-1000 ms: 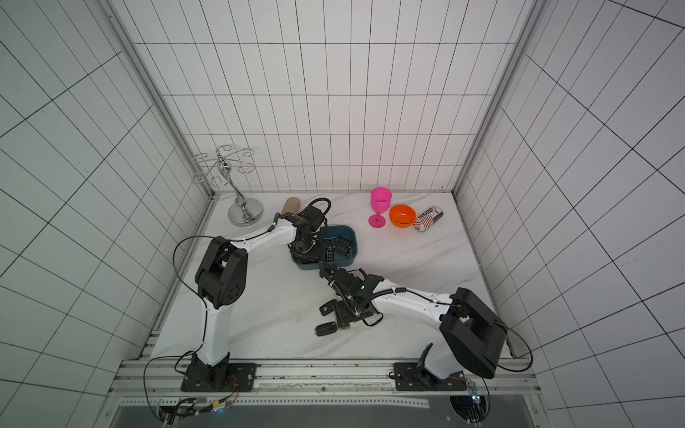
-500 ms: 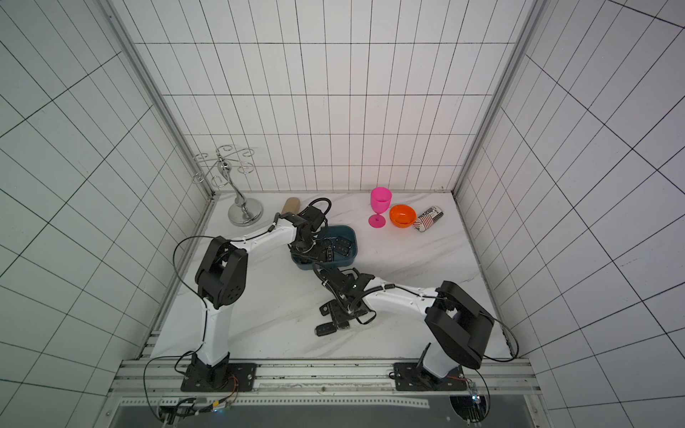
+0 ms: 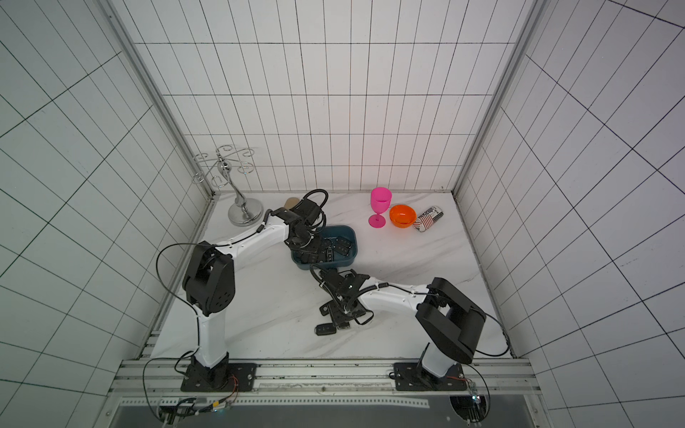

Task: Place the car key into the storage box
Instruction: Pick up the car key from the center of the board.

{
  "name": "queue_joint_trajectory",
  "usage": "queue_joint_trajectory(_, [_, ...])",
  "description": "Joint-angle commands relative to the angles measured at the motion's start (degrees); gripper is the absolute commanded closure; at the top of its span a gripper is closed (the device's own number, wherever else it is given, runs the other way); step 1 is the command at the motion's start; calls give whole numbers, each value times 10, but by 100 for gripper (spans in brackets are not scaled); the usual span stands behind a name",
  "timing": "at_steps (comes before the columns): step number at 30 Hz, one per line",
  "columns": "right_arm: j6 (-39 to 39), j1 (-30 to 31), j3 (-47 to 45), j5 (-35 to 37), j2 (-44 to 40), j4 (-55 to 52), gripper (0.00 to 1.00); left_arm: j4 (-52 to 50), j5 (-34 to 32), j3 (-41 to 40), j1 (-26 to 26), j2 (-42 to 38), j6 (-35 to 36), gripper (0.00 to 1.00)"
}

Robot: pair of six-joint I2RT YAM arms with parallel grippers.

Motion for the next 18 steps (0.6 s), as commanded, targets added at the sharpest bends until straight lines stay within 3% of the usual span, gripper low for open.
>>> queue_joint_trajectory(1, [12, 5, 5, 10, 18, 0, 42, 1, 2, -12, 3, -53, -7, 35])
queue_joint_trajectory(11, [14, -25, -56, 30, -15, -11, 58, 30, -8, -134, 12, -208, -35, 35])
queue_joint_trajectory(18, [0, -97, -86, 38, -69, -39, 64, 70, 57, -272, 2, -334, -72, 35])
